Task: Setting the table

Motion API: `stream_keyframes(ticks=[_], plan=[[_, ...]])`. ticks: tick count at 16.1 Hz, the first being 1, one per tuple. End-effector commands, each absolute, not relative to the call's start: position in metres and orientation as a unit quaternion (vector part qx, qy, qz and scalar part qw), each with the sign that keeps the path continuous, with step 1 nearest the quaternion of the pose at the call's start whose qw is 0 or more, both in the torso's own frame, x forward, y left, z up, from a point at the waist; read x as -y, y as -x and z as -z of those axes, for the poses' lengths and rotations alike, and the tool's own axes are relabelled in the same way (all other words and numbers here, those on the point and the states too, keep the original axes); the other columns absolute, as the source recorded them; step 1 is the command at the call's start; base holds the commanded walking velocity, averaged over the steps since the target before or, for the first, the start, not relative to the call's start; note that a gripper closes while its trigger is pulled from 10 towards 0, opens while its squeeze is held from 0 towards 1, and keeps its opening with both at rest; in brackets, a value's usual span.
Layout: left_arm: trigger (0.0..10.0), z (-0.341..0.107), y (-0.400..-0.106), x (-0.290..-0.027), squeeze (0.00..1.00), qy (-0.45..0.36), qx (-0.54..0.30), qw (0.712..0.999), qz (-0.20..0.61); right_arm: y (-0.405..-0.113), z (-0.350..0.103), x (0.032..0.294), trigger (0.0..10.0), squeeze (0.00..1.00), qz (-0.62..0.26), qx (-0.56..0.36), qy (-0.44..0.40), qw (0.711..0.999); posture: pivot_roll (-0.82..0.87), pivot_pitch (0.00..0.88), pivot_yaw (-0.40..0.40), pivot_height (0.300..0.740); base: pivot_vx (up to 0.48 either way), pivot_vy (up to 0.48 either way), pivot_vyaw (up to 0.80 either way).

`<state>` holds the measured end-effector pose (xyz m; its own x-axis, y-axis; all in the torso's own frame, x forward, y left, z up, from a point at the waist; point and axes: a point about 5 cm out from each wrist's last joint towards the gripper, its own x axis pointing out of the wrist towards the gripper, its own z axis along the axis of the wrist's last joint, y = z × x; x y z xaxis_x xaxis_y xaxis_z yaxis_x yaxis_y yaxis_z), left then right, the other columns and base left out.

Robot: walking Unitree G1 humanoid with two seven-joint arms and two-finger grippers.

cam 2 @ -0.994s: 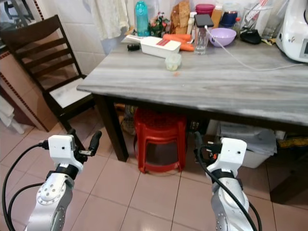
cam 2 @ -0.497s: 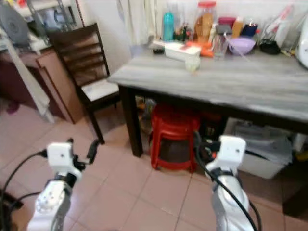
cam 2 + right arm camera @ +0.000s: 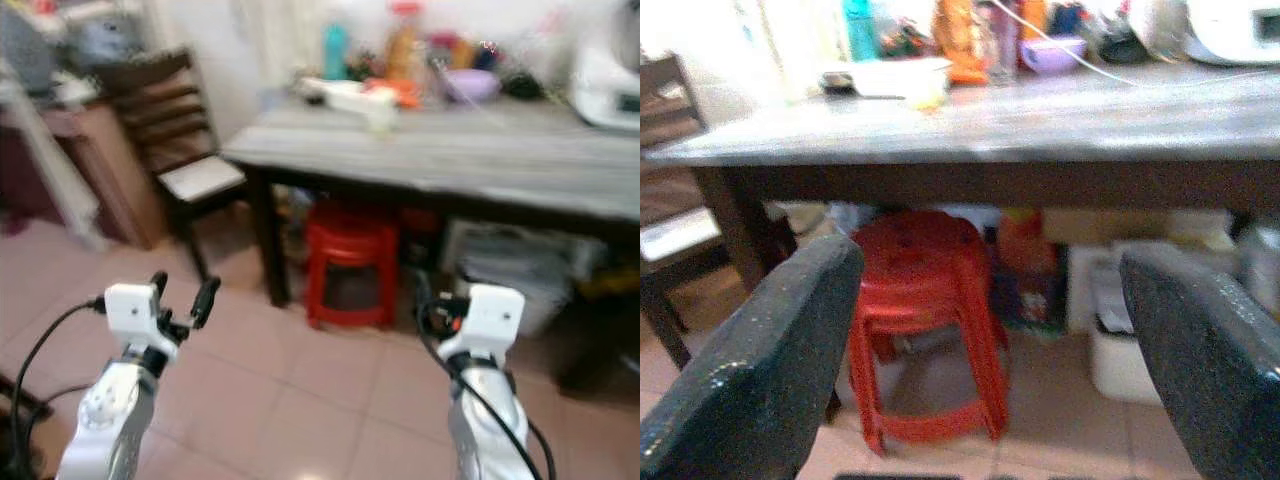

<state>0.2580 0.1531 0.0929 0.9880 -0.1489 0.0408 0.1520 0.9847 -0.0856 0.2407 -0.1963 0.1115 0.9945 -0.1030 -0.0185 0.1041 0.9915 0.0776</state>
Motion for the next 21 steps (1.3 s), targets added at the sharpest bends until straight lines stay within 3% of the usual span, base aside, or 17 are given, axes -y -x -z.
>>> stream_keyframes(ticks=[1, 10, 15, 21], plan=[[10.0, -0.097, -0.259, -0.154, 0.00, 0.042, 0.022, 0.996, 0.079, -0.244, -0.118, 0.192, 10.0, 0.00, 0.045, 0.005, -0.039, 0.998, -0.08, 0.000, 0.052, 0.740, 0.000, 0.000, -0.49], [10.0, -0.107, -0.260, -0.149, 0.00, 0.048, 0.035, 0.993, 0.098, -0.245, -0.126, 0.190, 10.0, 0.00, 0.040, 0.019, -0.035, 0.998, -0.08, 0.000, 0.054, 0.740, 0.000, -0.058, -0.55], [10.0, -0.106, -0.258, -0.150, 0.00, 0.059, 0.030, 0.993, 0.100, -0.243, -0.125, 0.187, 10.0, 0.00, 0.040, 0.021, -0.039, 0.998, -0.08, 0.000, 0.057, 0.740, 0.000, -0.423, 0.00], [10.0, -0.107, -0.259, -0.148, 0.00, 0.062, 0.029, 0.992, 0.106, -0.244, -0.128, 0.188, 10.0, 0.00, 0.039, 0.024, -0.037, 0.998, -0.08, 0.000, 0.054, 0.740, 0.000, -0.480, -0.65]])
